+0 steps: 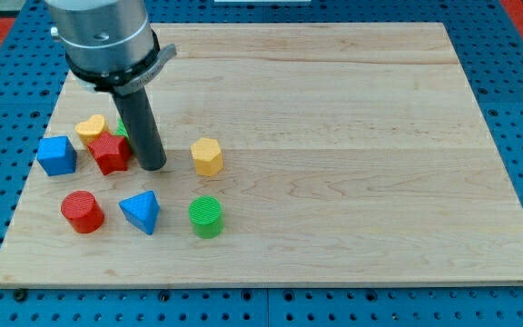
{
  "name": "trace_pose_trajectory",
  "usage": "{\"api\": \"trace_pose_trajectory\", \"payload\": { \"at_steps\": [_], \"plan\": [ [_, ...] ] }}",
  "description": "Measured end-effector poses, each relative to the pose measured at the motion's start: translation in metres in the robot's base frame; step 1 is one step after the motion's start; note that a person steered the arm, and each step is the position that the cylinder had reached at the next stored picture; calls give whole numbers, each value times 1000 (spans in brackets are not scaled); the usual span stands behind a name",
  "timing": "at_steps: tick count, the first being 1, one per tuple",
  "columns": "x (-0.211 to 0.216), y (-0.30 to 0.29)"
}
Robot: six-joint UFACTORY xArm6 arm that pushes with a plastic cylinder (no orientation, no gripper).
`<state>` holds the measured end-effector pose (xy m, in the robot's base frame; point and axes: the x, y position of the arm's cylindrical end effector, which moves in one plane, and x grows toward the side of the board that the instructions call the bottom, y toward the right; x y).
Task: Adjust the yellow hexagon and green star horizontally to each other
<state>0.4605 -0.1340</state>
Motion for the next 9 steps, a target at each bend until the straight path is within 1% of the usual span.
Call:
{"api": "trace_pose_trajectory", "payload": {
  "at_steps": [1, 2, 3, 4, 5, 6, 7, 8, 9],
  "plan": [
    [-9, 51],
    [-13, 58],
    [-44, 102],
    [-9, 124],
    [-5, 70],
    [-31, 61],
    [-93, 44],
    [-120, -47],
    [-100, -104]
  ]
}}
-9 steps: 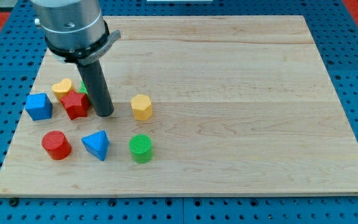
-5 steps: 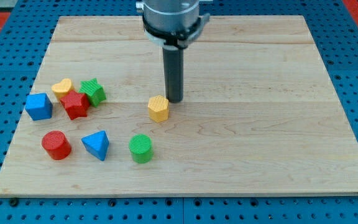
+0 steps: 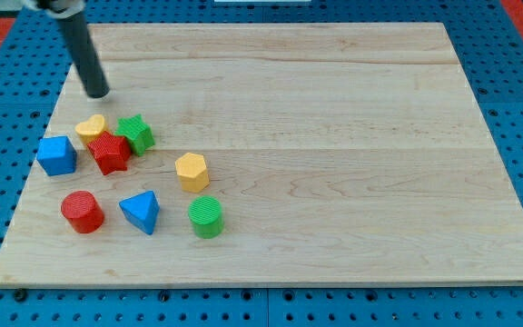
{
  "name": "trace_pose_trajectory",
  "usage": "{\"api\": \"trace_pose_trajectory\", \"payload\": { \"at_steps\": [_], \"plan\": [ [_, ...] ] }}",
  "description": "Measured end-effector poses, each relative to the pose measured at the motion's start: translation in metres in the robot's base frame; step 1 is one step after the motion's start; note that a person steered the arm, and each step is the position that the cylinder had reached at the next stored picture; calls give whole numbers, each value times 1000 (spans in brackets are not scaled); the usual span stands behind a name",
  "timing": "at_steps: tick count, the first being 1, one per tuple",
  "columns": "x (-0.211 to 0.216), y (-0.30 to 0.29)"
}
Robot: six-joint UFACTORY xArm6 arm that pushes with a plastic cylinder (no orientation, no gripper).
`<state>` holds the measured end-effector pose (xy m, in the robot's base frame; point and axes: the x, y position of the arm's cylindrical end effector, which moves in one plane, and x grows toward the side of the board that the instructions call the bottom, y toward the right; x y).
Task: Adjust the yellow hexagon and green star horizontally to each other
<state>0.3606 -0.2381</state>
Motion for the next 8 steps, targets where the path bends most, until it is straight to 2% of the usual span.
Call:
{"api": "trace_pose_trajectory", "payload": {
  "at_steps": [1, 2, 5, 6, 8],
  "plan": [
    [32, -11],
    [64, 25],
    [30, 77],
    [30, 83],
    [70, 92]
  ]
}}
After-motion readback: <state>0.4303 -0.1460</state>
